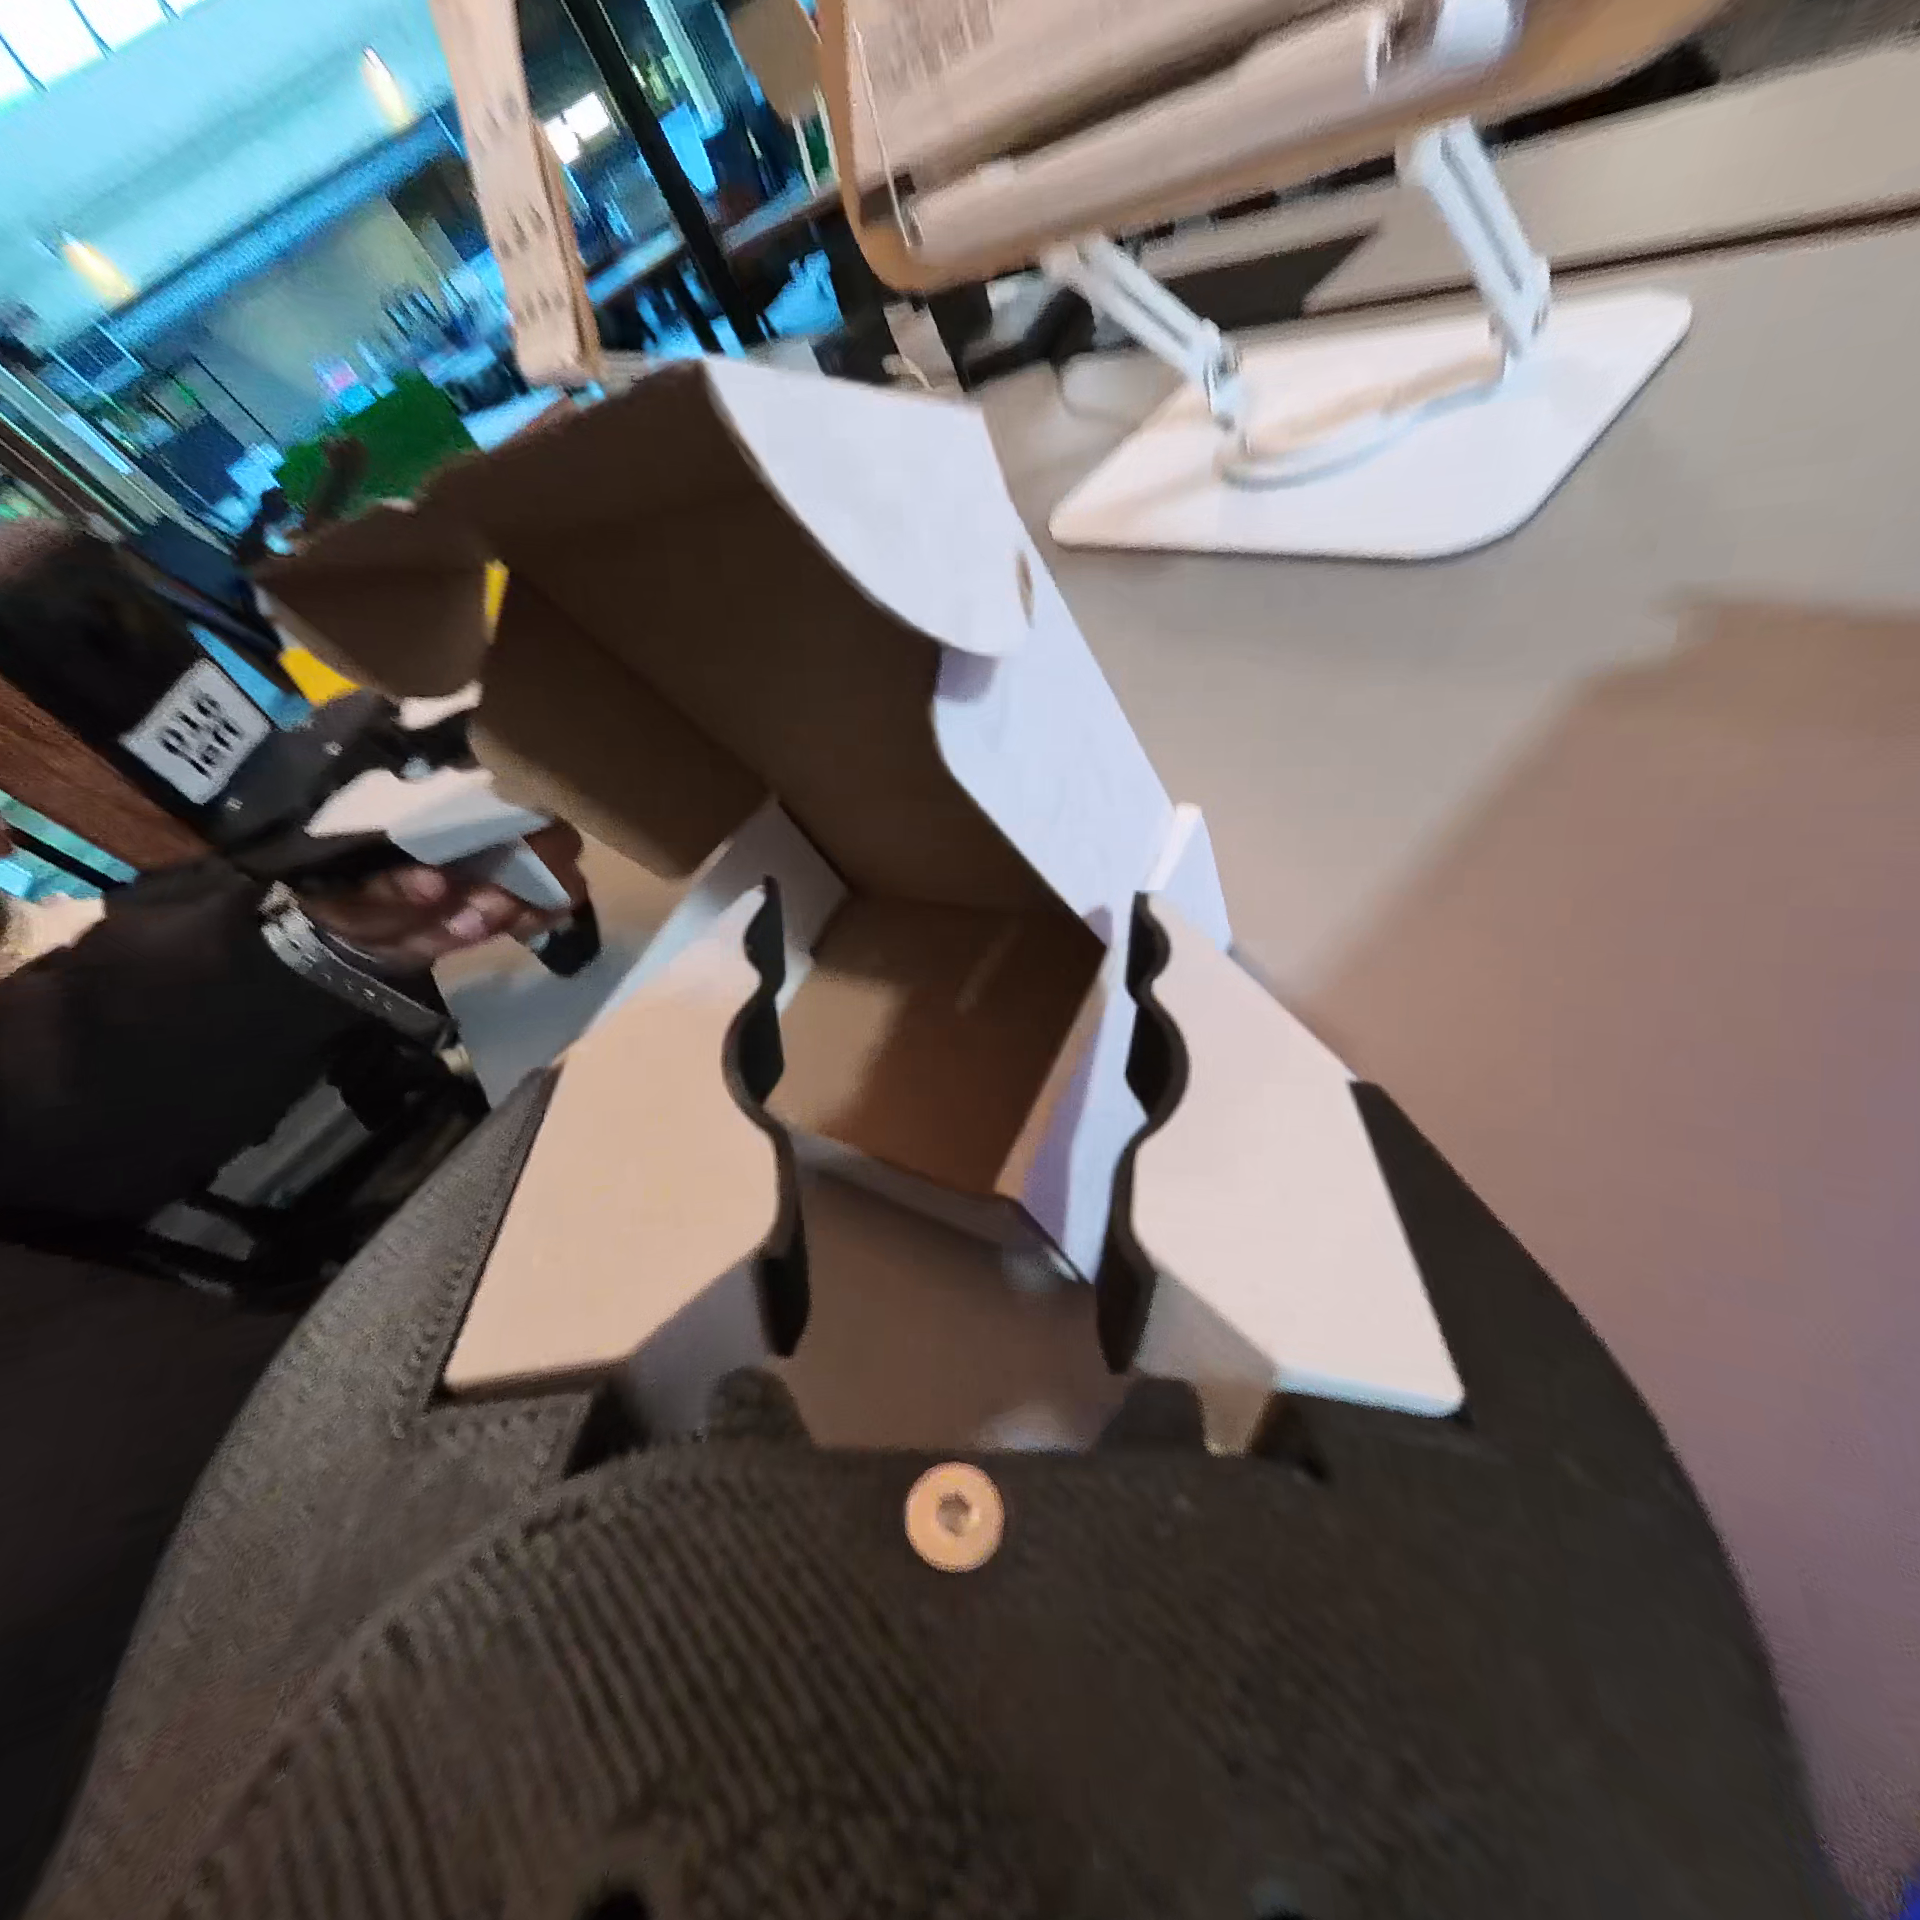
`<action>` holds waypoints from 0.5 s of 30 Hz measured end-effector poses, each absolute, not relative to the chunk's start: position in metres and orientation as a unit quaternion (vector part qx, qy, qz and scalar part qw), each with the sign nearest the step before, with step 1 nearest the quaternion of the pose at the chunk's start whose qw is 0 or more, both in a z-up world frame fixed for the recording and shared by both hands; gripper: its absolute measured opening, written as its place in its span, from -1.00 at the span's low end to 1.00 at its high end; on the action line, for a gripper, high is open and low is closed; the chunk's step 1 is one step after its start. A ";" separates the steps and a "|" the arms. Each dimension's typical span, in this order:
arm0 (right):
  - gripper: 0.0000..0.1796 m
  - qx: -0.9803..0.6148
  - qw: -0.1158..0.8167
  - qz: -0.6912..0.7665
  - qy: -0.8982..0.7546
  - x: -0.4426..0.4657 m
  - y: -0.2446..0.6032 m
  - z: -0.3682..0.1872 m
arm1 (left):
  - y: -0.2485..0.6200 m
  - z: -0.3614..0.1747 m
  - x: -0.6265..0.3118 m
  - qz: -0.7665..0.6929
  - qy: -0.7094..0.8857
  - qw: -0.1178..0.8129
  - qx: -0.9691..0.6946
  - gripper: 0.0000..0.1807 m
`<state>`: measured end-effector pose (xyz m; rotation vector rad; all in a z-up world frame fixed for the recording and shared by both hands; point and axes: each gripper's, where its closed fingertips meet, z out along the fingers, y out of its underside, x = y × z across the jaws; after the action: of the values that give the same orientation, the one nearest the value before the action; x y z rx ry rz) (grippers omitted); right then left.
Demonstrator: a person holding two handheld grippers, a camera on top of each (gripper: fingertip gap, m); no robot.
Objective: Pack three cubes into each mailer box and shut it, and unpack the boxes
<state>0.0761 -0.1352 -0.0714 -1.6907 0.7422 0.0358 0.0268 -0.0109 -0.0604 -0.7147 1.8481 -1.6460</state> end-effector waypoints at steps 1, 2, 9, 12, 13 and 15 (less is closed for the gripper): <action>-0.28 -0.722 0.617 0.013 0.312 0.076 -0.134 -0.065 | -0.012 -0.061 0.027 -0.613 0.690 0.279 -0.266 -0.71; -0.30 -0.721 0.624 0.008 0.301 0.074 -0.132 -0.062 | -0.012 -0.061 0.026 -0.612 0.691 0.279 -0.265 -0.71; -0.40 -0.791 0.561 -0.085 0.229 0.066 -0.123 -0.078 | -0.017 -0.067 0.025 -0.594 0.707 0.280 -0.263 -0.71; -0.36 -0.819 0.522 -0.106 0.213 0.064 -0.122 -0.092 | -0.024 -0.078 0.023 -0.554 0.739 0.290 -0.251 -0.73; -0.34 -0.828 0.508 -0.112 0.211 0.064 -0.122 -0.098 | -0.025 -0.083 0.022 -0.538 0.751 0.293 -0.246 -0.72; -0.33 -0.841 0.487 -0.125 0.199 0.064 -0.124 -0.104 | -0.025 -0.090 0.021 -0.514 0.769 0.299 -0.236 -0.68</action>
<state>0.0635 -0.1242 -0.1041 -2.0464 0.4843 -0.3047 0.0214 -0.0252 -0.0903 -0.6271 2.0417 -1.3653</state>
